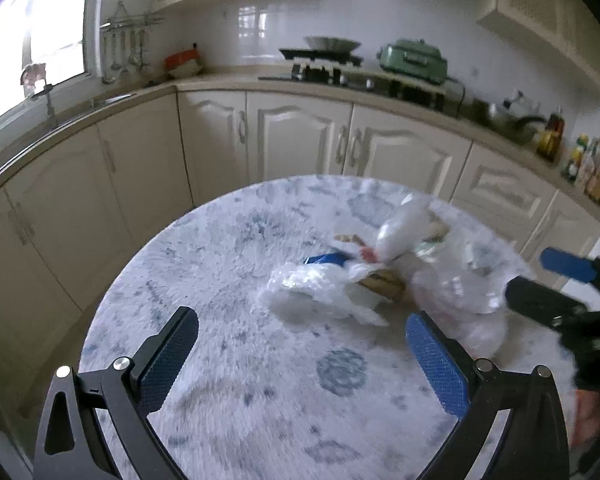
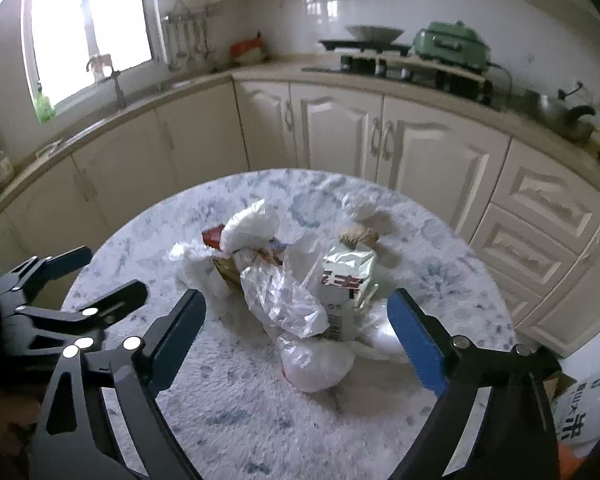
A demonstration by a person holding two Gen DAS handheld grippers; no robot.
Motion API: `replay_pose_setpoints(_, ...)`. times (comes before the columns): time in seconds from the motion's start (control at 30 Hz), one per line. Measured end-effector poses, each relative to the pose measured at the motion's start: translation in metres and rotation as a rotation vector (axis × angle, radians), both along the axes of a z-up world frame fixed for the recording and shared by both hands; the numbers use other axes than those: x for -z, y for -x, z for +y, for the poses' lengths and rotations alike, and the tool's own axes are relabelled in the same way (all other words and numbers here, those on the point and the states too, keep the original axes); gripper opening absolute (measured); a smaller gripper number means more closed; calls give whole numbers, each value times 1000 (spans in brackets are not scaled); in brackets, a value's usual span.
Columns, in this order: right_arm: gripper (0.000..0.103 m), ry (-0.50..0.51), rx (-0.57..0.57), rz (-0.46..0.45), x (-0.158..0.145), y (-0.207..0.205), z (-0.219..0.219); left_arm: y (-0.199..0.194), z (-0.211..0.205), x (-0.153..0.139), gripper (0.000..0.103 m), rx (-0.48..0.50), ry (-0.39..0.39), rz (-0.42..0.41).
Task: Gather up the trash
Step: 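Grasp a white plastic bag with the right tool while the left tool grasps clear plastic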
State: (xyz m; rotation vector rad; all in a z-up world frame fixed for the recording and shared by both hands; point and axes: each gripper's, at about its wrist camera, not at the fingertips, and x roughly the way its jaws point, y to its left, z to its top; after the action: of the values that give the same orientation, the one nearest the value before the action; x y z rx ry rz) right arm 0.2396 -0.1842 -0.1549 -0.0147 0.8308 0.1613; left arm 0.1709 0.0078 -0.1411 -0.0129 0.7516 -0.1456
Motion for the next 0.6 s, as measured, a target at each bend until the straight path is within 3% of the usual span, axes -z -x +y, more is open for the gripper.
replay_pose_setpoints(0.33, 89, -8, -64, 90, 33, -39, 10, -86, -28, 50, 101, 126, -110, 66)
replay_pose_setpoints(0.4, 85, 1, -81, 117, 45, -48, 16, -99, -27, 57, 81, 162, -53, 116)
replay_pose_setpoints(0.43, 78, 7, -84, 137, 52, -52, 18, -103, -23, 59, 63, 167, -12, 129)
replay_pose_setpoints(0.47, 65, 20, -86, 155, 60, -55, 21, -106, -18, 60, 59, 159, 7, 131)
replay_pose_setpoints(0.6, 40, 37, -86, 148, 67, -52, 23, -113, 1, 60, 38, 143, 55, 136)
